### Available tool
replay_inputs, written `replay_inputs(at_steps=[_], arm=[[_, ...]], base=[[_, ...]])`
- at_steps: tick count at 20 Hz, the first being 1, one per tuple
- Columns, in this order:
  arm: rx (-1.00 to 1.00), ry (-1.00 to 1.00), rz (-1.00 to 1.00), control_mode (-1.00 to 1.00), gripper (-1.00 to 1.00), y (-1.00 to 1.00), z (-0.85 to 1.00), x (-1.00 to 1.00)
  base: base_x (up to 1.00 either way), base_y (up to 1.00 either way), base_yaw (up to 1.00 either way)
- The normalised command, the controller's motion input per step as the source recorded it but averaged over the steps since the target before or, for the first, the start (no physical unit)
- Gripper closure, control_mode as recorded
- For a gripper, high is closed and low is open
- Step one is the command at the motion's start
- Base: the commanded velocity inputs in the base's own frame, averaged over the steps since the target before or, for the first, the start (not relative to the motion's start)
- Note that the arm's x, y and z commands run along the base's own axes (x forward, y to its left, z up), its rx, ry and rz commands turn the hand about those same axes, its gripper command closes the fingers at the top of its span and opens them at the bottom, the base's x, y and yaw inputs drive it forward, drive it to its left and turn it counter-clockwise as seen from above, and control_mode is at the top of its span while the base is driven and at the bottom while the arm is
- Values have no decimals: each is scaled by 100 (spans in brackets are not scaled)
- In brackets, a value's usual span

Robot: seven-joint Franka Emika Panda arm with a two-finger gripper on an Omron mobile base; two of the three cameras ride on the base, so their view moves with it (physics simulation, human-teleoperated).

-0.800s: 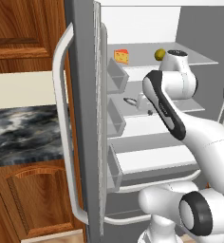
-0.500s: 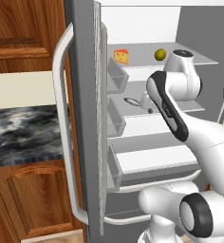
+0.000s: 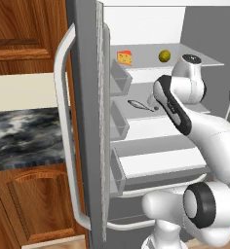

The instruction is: Take the cheese, fish, and lemon from the fridge and place them on the plate on the dining counter to create an appetizer plate.

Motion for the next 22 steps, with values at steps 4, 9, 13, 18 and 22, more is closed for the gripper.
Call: replay_inputs(at_steps=[4, 9, 13, 18, 22], arm=[[0, -4, 2, -100, -100, -2, -7, 72], [0, -13, 4, -100, -100, 0, -28, 53], [0, -18, 5, -100, -100, 0, -33, 39], [-1, -12, 6, -100, -100, 0, -25, 45], [0, -1, 6, -100, -100, 0, -18, 59]], base=[[0, 0, 0], [0, 0, 0], [0, 0, 0], [0, 0, 0], [0, 0, 0]])
